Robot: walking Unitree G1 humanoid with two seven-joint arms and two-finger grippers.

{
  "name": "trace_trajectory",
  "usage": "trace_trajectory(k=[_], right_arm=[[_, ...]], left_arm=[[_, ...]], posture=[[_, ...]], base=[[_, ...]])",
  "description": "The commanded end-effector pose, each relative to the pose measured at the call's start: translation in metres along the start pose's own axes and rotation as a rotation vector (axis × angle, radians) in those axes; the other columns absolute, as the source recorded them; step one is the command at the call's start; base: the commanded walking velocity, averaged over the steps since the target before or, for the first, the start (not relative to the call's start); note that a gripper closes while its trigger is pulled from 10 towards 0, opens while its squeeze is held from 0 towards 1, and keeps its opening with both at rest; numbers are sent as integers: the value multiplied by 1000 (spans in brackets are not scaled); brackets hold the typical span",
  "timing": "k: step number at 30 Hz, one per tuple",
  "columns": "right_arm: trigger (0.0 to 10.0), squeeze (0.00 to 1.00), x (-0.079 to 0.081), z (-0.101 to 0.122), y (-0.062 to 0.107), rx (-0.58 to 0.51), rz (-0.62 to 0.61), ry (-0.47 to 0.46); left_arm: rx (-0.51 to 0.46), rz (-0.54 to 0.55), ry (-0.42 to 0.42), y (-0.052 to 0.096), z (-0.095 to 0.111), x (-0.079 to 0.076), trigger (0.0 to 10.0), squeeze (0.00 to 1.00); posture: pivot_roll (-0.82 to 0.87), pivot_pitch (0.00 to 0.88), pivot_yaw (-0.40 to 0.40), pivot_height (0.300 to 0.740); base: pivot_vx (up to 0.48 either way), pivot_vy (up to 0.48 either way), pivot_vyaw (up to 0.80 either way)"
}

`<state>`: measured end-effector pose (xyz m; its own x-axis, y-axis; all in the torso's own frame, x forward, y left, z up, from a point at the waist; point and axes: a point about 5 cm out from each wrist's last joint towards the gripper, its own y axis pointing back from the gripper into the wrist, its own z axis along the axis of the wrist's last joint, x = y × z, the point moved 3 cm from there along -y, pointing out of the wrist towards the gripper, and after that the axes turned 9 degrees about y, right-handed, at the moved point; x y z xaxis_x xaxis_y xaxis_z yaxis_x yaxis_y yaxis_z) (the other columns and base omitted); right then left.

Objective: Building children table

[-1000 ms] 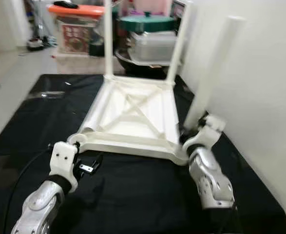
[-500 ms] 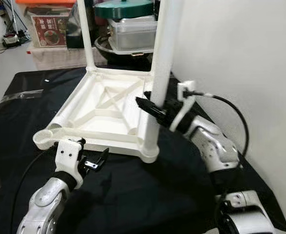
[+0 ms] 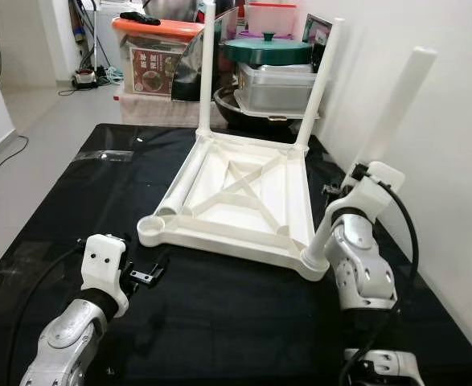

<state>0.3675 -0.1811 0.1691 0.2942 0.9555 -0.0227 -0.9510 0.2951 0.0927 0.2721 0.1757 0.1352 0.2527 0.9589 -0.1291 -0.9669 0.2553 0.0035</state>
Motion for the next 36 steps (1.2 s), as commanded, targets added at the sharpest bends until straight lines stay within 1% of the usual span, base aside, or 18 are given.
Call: trace_trajectory(k=[1,2,3,4,6,7,8,13,15,16,20,22,27,30,31,34,35,36], right_arm=[[10000,0,-7,-54,6,214,3,10],[10000,1000,24,-26,8,98,239,-89],[10000,1000,24,-26,8,98,239,-89],[10000,486,60,18,18,-61,636,-141],[10000,486,60,18,18,-61,636,-141],[10000,0,79,49,36,-180,921,-153],[10000,0,96,67,63,-280,1275,51],[10000,0,107,58,82,-258,1431,74],[4941,0,116,39,92,-214,1510,51],[0,0,121,29,84,-159,1443,17],[0,0,78,-22,-9,161,427,-31],[0,0,78,-22,-9,161,427,-31],[0,0,-25,-67,1,237,-120,150],[0,0,-29,-60,11,194,-88,217],[8078,0,-24,-55,14,188,-45,212],[10000,0,-4,-41,16,144,94,160],[10000,1000,53,14,28,-63,546,-49],[10000,1000,53,14,28,-63,546,-49]], left_arm=[[11,-15,1,-1,-1,-2,10000,0],[12,-18,1,-2,-1,-3,10000,0],[12,-18,1,-2,-1,-3,10000,0],[12,-17,1,-1,-2,-3,10000,0],[12,-17,1,-1,-2,-3,10000,0],[12,-16,1,-1,-2,-3,10000,0],[11,-11,0,0,-2,-2,10000,0],[9,-4,-3,1,-2,0,10000,0],[8,2,-6,1,-2,0,10000,0],[8,5,-8,2,-2,0,10000,0],[8,12,-10,5,-2,1,10000,0],[8,12,-10,5,-2,1,10000,0],[11,0,-6,3,-1,-1,10000,0],[12,-6,-4,2,-1,-1,10000,0],[12,-9,-2,2,-1,-2,10000,0],[11,-14,0,1,-1,-2,10000,0],[10,-23,4,-2,-1,-4,10000,0],[10,-23,4,-2,-1,-4,10000,0]], posture=[[39,0,-35,740],[43,0,-41,740],[43,0,-41,740],[53,0,-46,740],[53,0,-46,740],[55,0,-48,740],[72,0,-59,740],[94,0,-77,740],[94,0,-77,740],[123,0,-91,740],[108,0,-81,740],[108,0,-81,740],[85,0,-64,740],[72,0,-58,740],[72,0,-58,740],[37,0,-38,740],[43,0,-43,740],[43,0,-43,740]], base=[[0,0,0],[0,0,0],[0,0,0],[0,0,0],[0,0,0],[0,0,0],[0,0,0],[0,0,0],[0,0,0],[0,0,0],[0,0,0],[0,0,0],[0,0,0],[0,0,0],[0,0,0],[0,0,0],[0,0,0],[0,0,0]])
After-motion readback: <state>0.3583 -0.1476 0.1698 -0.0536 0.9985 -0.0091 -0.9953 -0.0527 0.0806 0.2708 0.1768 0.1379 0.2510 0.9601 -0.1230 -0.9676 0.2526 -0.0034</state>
